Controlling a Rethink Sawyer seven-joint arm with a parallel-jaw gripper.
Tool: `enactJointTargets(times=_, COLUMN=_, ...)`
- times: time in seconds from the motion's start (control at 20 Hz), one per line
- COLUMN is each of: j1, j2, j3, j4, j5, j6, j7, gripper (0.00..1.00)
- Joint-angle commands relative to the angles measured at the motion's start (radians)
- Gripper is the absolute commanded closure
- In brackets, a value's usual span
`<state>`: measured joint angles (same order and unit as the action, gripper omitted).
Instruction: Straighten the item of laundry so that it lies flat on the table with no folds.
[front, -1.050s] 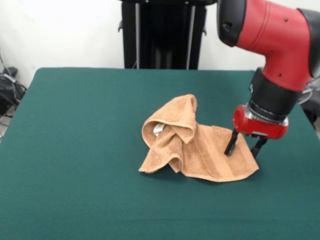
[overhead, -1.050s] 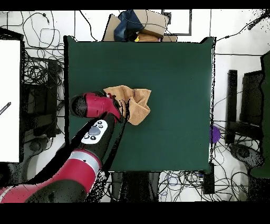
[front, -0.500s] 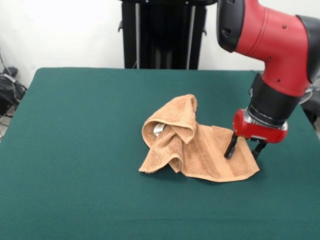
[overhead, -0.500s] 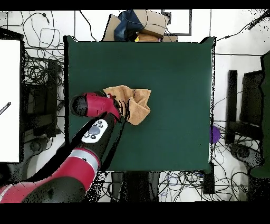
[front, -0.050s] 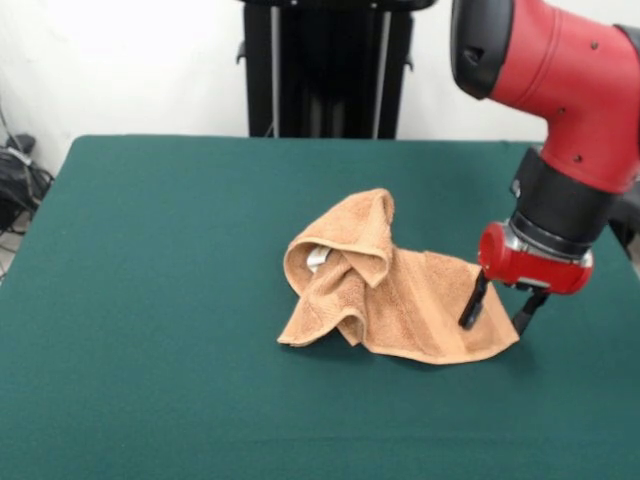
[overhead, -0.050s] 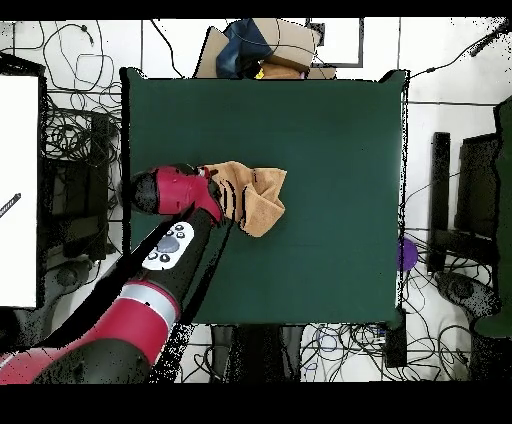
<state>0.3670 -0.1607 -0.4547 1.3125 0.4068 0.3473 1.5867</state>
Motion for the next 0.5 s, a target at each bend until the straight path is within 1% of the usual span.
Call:
enactJointTargets(times=0.05, j1=-0.003, j2=0.029, j3=0.018, j4=-0.059, j5=0.05, j6=0.126, j7=0.291, gripper=0.0)
enactJointTargets(times=0.25, j1=-0.009, j2=0.006, j3=0.047, j4=-0.001, j5=0.026, j6=0.099, j7=0.252, gripper=0.0)
enactJointTargets(times=0.3, j1=-0.007, j2=0.017, j3=0.044, j4=-0.003, j5=0.019, j6=0.119, j7=0.244, gripper=0.0)
enactJointTargets(times=0.5, j1=-0.02, j2=0.04, j3=0.067, j4=-0.002, j5=0.015, j6=0.125, j7=0.231, gripper=0.0)
